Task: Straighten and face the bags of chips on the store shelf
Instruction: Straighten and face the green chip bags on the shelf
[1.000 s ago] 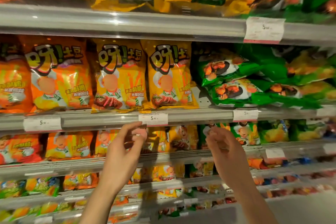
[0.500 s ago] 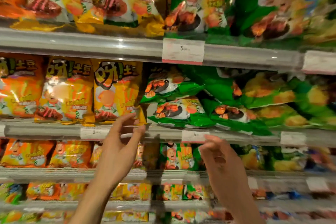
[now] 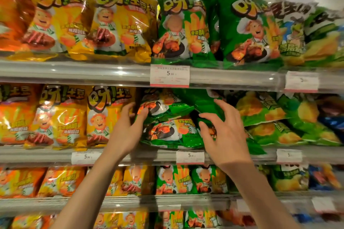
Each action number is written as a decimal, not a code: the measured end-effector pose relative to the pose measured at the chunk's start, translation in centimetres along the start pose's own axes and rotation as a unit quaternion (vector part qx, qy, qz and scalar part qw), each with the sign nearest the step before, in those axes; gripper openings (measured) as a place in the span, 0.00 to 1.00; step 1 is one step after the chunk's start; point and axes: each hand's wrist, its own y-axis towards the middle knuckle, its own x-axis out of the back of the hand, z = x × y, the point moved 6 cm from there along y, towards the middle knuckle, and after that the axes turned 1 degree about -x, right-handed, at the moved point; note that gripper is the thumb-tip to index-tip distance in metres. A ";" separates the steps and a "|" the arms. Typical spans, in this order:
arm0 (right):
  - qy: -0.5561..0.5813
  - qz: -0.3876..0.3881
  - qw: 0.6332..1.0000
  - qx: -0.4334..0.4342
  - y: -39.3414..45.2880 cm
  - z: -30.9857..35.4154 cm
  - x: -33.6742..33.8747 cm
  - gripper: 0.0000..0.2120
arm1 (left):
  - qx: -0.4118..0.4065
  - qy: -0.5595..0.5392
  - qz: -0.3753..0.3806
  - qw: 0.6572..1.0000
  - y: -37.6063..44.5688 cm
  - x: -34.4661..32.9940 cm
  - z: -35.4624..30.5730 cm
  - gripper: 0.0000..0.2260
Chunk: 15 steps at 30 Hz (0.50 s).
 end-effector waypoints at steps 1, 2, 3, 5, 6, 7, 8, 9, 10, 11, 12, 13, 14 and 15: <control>-0.025 0.011 0.999 0.017 0.7 0.2 -0.7 0.12 | 0.001 -0.009 0.007 1.000 0.4 -0.2 -0.2 0.28; -0.047 0.022 0.998 0.030 1.2 0.4 -1.5 0.13 | 0.003 -0.021 0.012 1.000 0.9 -0.3 -0.2 0.27; -0.065 0.031 0.997 0.037 1.6 0.5 -2.2 0.14 | 0.005 -0.037 0.018 0.999 1.2 -0.4 -0.2 0.26; -0.086 0.041 0.995 0.033 2.2 0.3 -3.3 0.18 | 0.017 -0.072 0.037 0.997 1.9 -0.6 0.0 0.24; -0.092 0.051 0.994 0.025 2.4 0.1 -3.7 0.21 | 0.024 -0.092 0.047 0.994 2.2 -0.7 0.1 0.23; -0.096 0.061 0.993 0.016 2.5 -0.2 -4.0 0.24 | 0.031 -0.109 0.054 0.992 2.5 -0.8 0.1 0.23; -0.098 0.066 0.993 0.010 2.6 -0.4 -4.2 0.26 | 0.035 -0.123 0.059 0.990 2.7 -0.9 0.2 0.22; -0.099 0.068 0.993 0.004 2.7 -0.6 -4.3 0.28 | 0.036 -0.134 0.058 0.989 2.8 -0.9 0.1 0.21; -0.098 0.068 0.993 -0.001 2.9 -0.7 -4.3 0.29 | 0.036 -0.142 0.055 0.988 2.9 -0.8 0.2 0.21; -0.093 0.069 0.993 -0.011 3.1 -0.7 -4.2 0.29 | 0.033 -0.150 0.051 0.987 2.9 -0.8 0.1 0.20; -0.081 0.069 0.994 -0.023 3.3 -0.7 -3.9 0.30 | 0.029 -0.156 0.047 0.986 2.9 -0.7 0.0 0.20; -0.061 0.071 0.995 -0.038 3.5 -0.7 -3.7 0.30 | 0.023 -0.159 0.044 0.986 2.7 -0.6 -0.2 0.19; -0.039 0.076 0.995 -0.054 3.8 -0.6 -3.5 0.32 | 0.017 -0.162 0.042 0.986 2.6 -0.5 -0.4 0.17; -0.018 0.082 0.994 -0.069 4.0 -0.7 -3.2 0.33 | 0.012 -0.164 0.037 0.986 2.4 -0.4 -0.5 0.17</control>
